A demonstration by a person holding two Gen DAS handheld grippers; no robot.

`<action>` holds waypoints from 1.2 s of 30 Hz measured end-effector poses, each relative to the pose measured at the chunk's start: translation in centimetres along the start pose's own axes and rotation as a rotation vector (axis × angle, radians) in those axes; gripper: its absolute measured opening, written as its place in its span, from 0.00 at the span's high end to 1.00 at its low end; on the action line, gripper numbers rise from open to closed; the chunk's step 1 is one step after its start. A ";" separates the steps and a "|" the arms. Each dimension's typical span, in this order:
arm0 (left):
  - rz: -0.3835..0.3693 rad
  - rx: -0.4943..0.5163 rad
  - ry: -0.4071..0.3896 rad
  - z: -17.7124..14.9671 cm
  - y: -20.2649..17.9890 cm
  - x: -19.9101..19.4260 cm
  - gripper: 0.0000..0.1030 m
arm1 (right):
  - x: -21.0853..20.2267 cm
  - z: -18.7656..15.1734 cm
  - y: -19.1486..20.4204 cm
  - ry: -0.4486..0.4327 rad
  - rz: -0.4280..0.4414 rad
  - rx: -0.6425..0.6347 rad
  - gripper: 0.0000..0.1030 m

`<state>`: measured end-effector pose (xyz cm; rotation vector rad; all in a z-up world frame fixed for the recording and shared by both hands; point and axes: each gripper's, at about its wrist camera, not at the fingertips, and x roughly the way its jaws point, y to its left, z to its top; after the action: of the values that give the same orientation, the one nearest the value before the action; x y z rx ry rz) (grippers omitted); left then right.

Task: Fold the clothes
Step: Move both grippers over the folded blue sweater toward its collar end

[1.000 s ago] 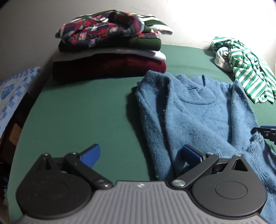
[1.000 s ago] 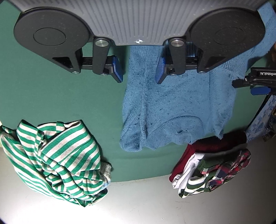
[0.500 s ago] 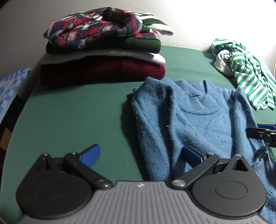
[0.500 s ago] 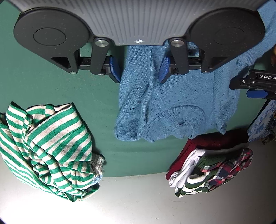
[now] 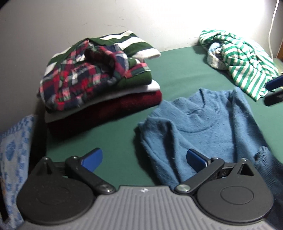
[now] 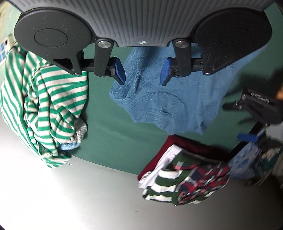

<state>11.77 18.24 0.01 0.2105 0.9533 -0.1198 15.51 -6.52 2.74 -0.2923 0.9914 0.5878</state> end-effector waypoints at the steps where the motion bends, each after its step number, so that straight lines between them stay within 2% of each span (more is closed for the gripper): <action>1: 0.007 0.010 0.006 0.3 0.0 -0.1 0.01 | 0.0 -0.1 0.1 0.019 0.001 -0.021 0.55; 4: 0.020 0.031 0.020 0.8 0.1 -0.3 0.01 | 0.2 -0.6 0.3 0.056 0.005 -0.051 0.54; 7: 0.003 -0.001 0.001 -0.3 -0.1 0.1 0.01 | 1.2 -1.8 -0.4 0.039 0.006 0.023 0.54; 10: -0.052 -0.057 -0.003 -1.3 -0.5 0.9 0.01 | 2.9 -3.1 -1.3 0.013 0.017 0.143 0.54; 12: -0.070 -0.085 -0.003 -1.9 -0.9 1.6 0.01 | 3.8 -3.6 -1.2 -0.001 0.021 0.174 0.54; 19: -0.071 -0.101 -0.007 -2.6 -1.1 3.7 0.01 | 6.4 -3.9 -1.2 0.016 0.003 0.195 0.54; 24: -0.142 -0.174 0.006 -2.7 0.6 4.7 0.01 | 6.7 -4.2 -1.9 -0.005 0.024 0.217 0.54; 29: -0.156 -0.169 -0.026 -2.2 0.8 5.5 0.01 | 7.1 -4.5 -3.1 -0.040 0.036 0.281 0.53; 36: -0.203 -0.176 -0.065 -1.5 1.6 6.3 0.02 | 7.8 -3.6 -4.0 -0.082 0.072 0.300 0.53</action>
<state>14.53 20.08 -5.73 -0.0527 0.9130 -0.2272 18.52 -8.93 -5.96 0.0341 0.9981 0.5040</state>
